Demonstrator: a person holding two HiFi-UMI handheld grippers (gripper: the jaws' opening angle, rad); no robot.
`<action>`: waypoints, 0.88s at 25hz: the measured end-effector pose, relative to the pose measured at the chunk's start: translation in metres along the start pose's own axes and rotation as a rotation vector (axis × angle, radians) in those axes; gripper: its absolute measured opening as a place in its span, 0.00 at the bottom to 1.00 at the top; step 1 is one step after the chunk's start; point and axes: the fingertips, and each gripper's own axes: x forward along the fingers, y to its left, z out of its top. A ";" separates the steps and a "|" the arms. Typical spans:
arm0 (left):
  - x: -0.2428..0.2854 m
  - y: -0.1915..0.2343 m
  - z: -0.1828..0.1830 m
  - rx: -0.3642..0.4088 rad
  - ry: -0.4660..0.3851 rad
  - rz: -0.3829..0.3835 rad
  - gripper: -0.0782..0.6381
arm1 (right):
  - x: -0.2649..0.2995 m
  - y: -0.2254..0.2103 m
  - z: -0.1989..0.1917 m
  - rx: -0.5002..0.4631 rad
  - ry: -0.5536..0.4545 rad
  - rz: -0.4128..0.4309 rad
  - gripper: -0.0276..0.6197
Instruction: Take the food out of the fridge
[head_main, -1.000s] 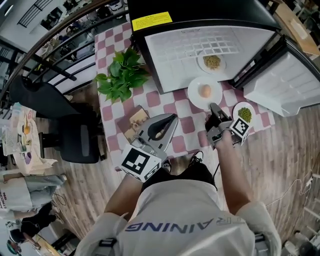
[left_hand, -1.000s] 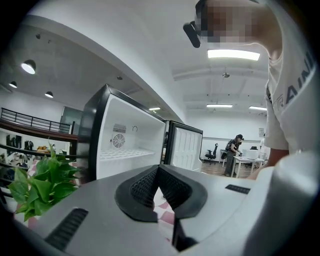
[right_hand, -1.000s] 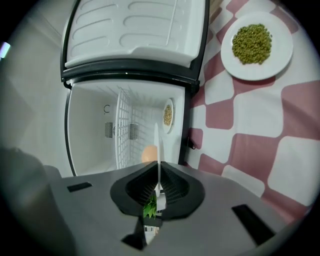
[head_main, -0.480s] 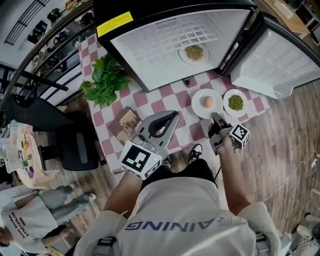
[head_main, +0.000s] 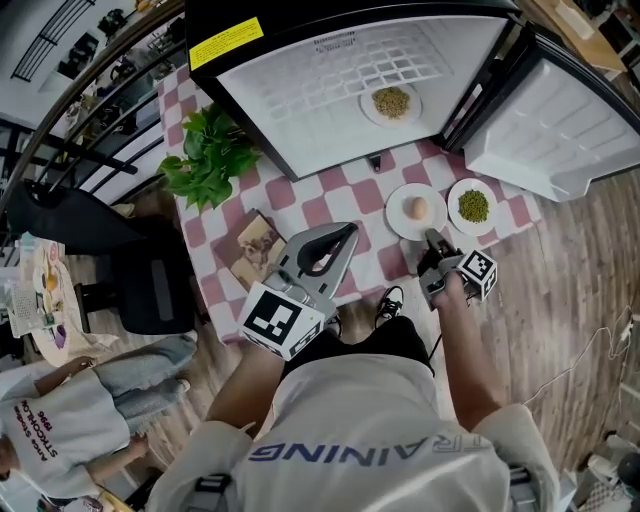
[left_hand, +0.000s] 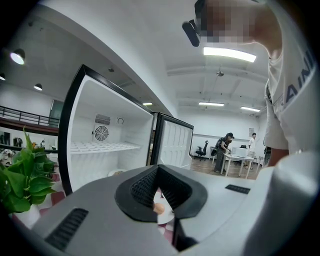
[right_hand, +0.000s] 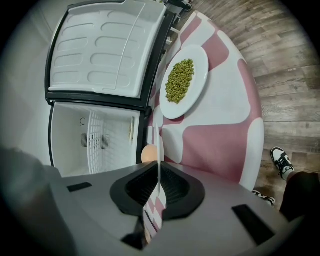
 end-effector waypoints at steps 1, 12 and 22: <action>0.000 0.000 0.000 -0.001 0.002 0.002 0.12 | 0.000 -0.001 0.001 -0.008 -0.002 -0.010 0.09; 0.000 0.002 -0.002 -0.006 0.000 0.007 0.12 | 0.004 0.006 0.001 -0.298 0.058 -0.103 0.37; -0.002 0.002 0.000 0.001 -0.002 0.001 0.12 | -0.003 -0.015 -0.014 -0.801 0.246 -0.343 0.47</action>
